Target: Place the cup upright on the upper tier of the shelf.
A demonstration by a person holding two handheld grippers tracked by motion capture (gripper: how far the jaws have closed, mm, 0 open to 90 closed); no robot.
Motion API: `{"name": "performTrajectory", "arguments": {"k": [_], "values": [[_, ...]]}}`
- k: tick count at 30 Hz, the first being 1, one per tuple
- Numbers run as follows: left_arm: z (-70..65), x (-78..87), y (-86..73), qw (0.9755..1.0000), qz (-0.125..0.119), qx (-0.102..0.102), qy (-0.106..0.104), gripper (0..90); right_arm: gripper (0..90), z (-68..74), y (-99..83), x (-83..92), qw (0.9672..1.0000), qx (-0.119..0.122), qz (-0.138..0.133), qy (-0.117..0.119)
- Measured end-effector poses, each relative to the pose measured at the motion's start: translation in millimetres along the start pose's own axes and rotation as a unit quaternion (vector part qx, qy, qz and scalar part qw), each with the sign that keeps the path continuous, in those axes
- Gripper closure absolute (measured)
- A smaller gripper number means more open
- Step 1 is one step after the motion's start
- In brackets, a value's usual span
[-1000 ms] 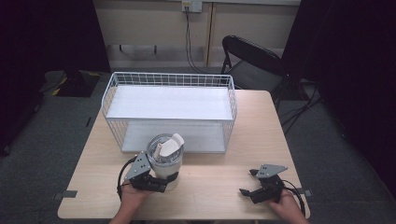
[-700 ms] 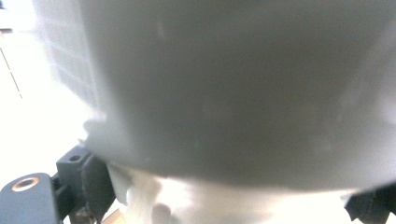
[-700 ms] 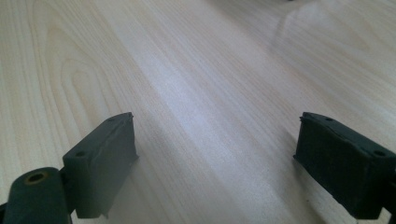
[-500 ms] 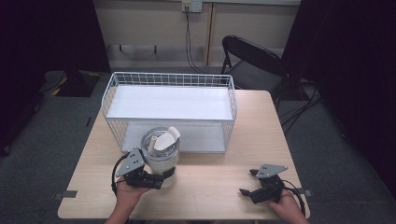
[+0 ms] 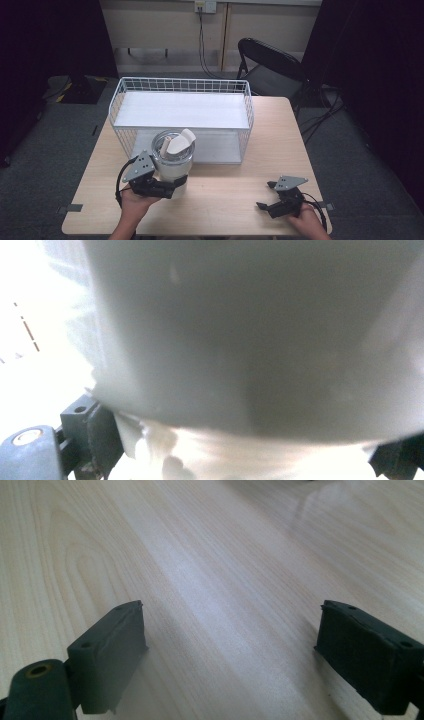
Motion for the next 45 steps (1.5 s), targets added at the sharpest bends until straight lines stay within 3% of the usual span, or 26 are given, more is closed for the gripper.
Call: {"name": "performTrajectory", "arguments": {"k": [4, 11, 20, 31, 45], "values": [[3.7, 2.1, 5.7, 0.9998, -0.006, 0.02, 0.004, 9.2, 11.7, 0.0, 0.0, 0.0, 1.0, 0.0, 0.0, 0.0], [11.1, 7.7, 18.9, 0.9993, -0.003, 0.031, 0.02, 9.2, 11.7, 0.0, 0.0, 0.0, 1.0, 0.0, 0.0, 0.0], [14.4, 8.5, 33.5, 0.9991, 0.016, 0.034, 0.02, 9.3, 11.7, 0.0, 0.0, 0.0, 1.0, 0.0, 0.0, 0.0], [13.5, 7.5, 54.6, 0.9985, 0.007, 0.052, 0.012, 9.3, 11.7, 0.0, 0.0, 0.0, 1.0, 0.0, 0.0, 0.0], [17.7, 8.1, 83.6, 0.9981, 0.008, 0.056, 0.024, 9.3, 11.7, 0.0, 0.0, 0.0, 1.0, 0.0, 0.0, 0.0]]}}
Point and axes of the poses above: each handheld gripper's, and its own axes: x roughly backward along the jaws, y roughly out of its top, z roughly to its left, the point moved 8 cm from there along -x, roughly forward along the jaws, and after that the axes turned 13 degrees about x, right-handed, at the moved point
